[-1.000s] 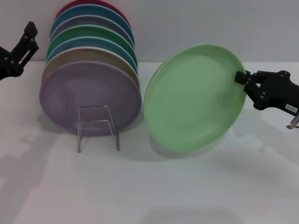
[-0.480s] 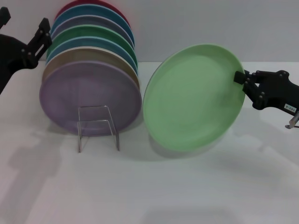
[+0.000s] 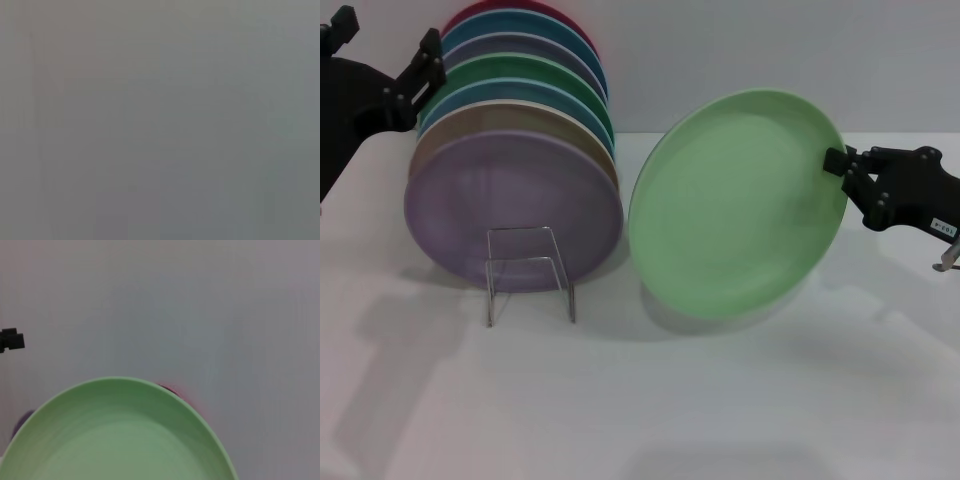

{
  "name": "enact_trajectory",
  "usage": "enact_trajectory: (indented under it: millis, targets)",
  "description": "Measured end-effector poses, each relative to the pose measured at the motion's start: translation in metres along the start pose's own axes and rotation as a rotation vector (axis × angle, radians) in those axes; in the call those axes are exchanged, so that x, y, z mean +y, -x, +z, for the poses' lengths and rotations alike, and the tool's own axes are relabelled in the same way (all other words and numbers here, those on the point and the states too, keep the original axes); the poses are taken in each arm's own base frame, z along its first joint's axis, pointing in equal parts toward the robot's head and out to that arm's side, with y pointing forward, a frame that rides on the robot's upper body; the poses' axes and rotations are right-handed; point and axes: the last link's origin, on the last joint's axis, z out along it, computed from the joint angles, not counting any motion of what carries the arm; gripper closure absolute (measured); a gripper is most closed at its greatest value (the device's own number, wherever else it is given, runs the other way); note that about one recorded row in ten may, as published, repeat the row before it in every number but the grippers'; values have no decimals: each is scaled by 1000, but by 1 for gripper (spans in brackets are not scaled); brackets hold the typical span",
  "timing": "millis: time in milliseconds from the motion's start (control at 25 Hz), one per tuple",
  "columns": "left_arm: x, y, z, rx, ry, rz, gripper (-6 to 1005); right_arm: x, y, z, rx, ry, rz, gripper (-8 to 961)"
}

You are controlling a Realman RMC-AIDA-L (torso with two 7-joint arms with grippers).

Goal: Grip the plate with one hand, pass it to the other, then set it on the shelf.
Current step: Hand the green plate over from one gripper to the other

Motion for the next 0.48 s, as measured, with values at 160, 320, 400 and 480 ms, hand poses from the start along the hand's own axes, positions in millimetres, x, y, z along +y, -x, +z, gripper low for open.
enact_trajectory:
  millis: [160, 320, 400, 480]
  targets:
    - [1, -1, 2, -6, -8, -4, 218, 0, 0, 0, -1, 1, -1, 933]
    - [-7, -2, 3, 30, -82, -35, 218, 1, 1, 0, -4, 6, -2, 933]
    - [-12, -2, 1, 58, -120, -45, 218, 1, 1, 0, -6, 6, -1, 933]
    - [-15, -1, -2, 90, -139, -50, 218, 1, 1, 0, -6, 5, 0, 933]
